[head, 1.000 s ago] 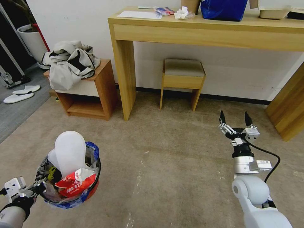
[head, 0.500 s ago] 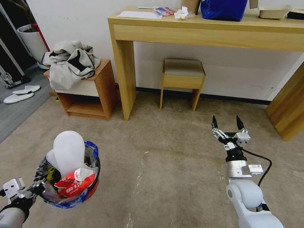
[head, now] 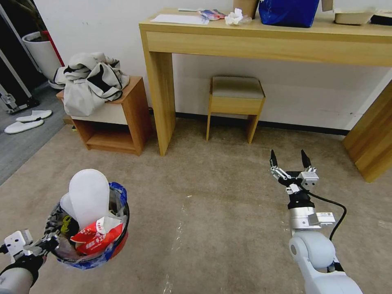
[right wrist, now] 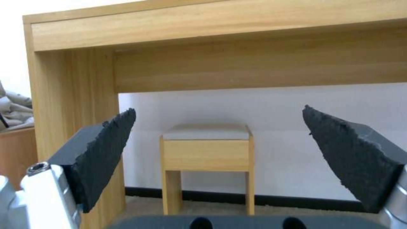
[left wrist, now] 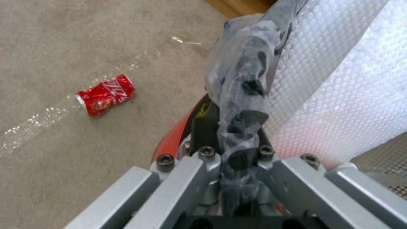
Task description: Pick up the trash bin and place the garbage on the floor into it.
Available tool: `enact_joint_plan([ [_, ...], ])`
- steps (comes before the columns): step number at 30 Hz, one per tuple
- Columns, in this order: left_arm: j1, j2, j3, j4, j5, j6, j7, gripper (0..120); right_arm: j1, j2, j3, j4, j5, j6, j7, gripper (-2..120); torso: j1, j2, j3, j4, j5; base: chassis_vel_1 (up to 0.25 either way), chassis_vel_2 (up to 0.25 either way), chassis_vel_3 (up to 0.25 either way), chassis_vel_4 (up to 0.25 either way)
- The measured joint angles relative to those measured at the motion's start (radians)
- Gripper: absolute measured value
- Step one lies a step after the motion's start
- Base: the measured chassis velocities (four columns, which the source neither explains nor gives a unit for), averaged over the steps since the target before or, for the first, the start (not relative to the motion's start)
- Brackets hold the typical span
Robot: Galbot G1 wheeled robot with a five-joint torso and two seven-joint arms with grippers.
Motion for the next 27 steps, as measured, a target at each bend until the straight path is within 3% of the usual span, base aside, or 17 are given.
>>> enact_joint_plan([
  [27, -0.005, -0.006, 0.005, 0.009, 0.005, -0.002, 0.002, 0, 0.013, -0.002, -0.012, -0.018, -0.005, 0.006, 0.001, 100, 0.000, 0.000, 0.000, 0.0000, 0.0000, -0.016, 0.012, 0.010, -0.012],
])
